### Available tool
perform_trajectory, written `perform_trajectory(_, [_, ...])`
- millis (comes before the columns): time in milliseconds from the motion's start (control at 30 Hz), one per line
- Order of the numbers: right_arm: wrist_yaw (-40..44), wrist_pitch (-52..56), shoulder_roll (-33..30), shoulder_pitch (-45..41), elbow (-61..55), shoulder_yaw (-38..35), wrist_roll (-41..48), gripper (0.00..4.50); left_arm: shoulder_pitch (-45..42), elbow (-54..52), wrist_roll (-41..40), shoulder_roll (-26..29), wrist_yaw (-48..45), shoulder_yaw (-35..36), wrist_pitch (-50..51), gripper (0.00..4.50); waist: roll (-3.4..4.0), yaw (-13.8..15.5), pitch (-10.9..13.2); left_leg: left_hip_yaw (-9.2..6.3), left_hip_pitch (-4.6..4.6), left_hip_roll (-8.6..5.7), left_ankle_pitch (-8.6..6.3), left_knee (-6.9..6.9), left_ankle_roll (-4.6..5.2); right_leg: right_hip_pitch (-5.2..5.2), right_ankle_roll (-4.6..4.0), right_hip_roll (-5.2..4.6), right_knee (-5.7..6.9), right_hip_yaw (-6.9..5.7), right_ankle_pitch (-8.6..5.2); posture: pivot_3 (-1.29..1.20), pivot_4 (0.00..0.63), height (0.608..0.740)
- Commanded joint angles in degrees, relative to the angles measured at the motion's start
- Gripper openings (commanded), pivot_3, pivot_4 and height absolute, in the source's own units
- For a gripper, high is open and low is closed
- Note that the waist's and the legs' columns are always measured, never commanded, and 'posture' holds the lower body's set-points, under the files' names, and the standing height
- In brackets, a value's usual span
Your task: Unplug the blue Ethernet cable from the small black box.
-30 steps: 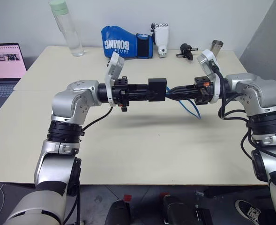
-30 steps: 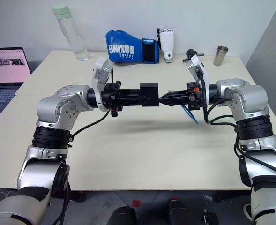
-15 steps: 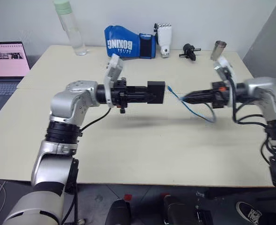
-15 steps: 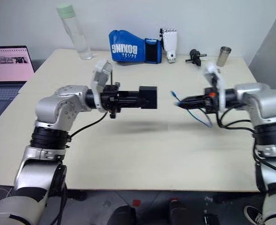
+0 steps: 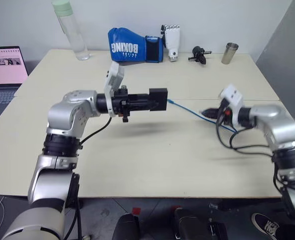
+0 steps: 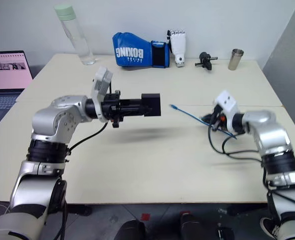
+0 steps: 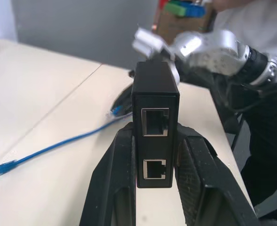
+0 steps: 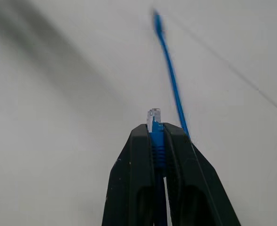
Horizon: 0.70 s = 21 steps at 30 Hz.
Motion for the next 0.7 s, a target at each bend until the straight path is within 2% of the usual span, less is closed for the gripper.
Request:
perform_trajectory(33, [-3.75, -5.45, 1.24, 4.15, -5.13, 0.74, -3.73, 0.05, 0.93, -5.65, -1.97, 1.08, 2.99, 3.09, 1.56, 0.78, 0.01, -0.19, 0.00, 0.03, 0.00, 0.00, 0.04, 0.04, -0.07, -0.04, 0.00, 0.00, 0.07, 0.05, 0.00, 0.00, 0.150, 0.740])
perform_trajectory(233, [-5.39, -3.95, 3.73, 6.63, -6.00, 0.41, -4.34, 0.05, 3.28, -9.71, -3.72, 1.14, 6.29, 4.67, 3.80, 0.78, -0.02, -0.19, -0.03, 0.02, 0.27, -0.01, 0.00, 0.09, 0.01, 0.25, 0.02, 0.01, 0.07, 0.04, 0.02, 0.00, 0.150, 0.740])
perform_trajectory(267, [-4.58, -3.04, 3.83, 6.64, -6.37, 0.10, -3.48, 0.74, 3.47, -10.12, -3.93, 1.18, 6.55, 4.75, 4.05, 0.78, -0.02, -0.21, -0.03, 0.02, 0.29, -0.01, 0.00, 0.08, 0.01, 0.26, 0.02, 0.02, 0.07, 0.04, 0.02, 0.00, 0.150, 0.740])
perform_trajectory(333, [-3.26, -1.68, 3.72, 6.79, -7.53, -0.39, -2.32, 1.07, 3.82, -10.74, -4.36, 1.35, 7.00, 4.84, 4.37, 0.78, -0.02, -0.20, -0.03, 0.00, 0.26, 0.00, 0.00, 0.08, 0.01, 0.25, 0.02, 0.02, 0.06, 0.02, 0.01, 0.00, 0.150, 0.740])
perform_trajectory(433, [-1.53, 0.64, 3.24, 6.87, -9.97, -1.12, -0.63, 1.83, 3.94, -10.99, -4.73, 1.61, 7.35, 4.92, 4.57, 0.78, -0.02, -0.12, -0.03, -0.02, 0.23, 0.00, 0.00, 0.08, 0.01, 0.25, 0.02, 0.02, 0.03, 0.00, 0.01, 0.00, 0.150, 0.740])
perform_trajectory(500, [0.12, 4.73, 2.90, 6.63, -13.62, -2.54, 2.48, 2.32, 3.93, -10.96, -4.93, 1.80, 7.48, 4.95, 4.58, 0.78, -0.02, -0.09, -0.03, -0.01, 0.22, -0.01, -0.01, 0.08, 0.01, 0.25, 0.02, 0.02, 0.03, 0.01, 0.01, 0.00, 0.150, 0.740])
perform_trajectory(533, [0.93, 7.16, 2.52, 6.61, -15.80, -3.27, 4.12, 2.70, 4.00, -10.98, -4.99, 1.88, 7.51, 4.96, 4.53, 0.78, -0.02, -0.09, -0.03, -0.02, 0.21, -0.01, -0.01, 0.07, 0.01, 0.23, 0.02, 0.02, 0.03, 0.01, 0.01, 0.00, 0.150, 0.740])
perform_trajectory(700, [3.82, 18.37, -0.70, 6.67, -26.12, -7.19, 12.09, 3.81, 4.32, -11.02, -5.20, 2.32, 7.31, 5.17, 4.39, 0.78, -0.02, 0.09, -0.02, -0.04, 0.18, -0.03, -0.01, 0.08, 0.01, 0.23, 0.02, 0.01, 0.02, 0.00, 0.01, 0.00, 0.150, 0.740])
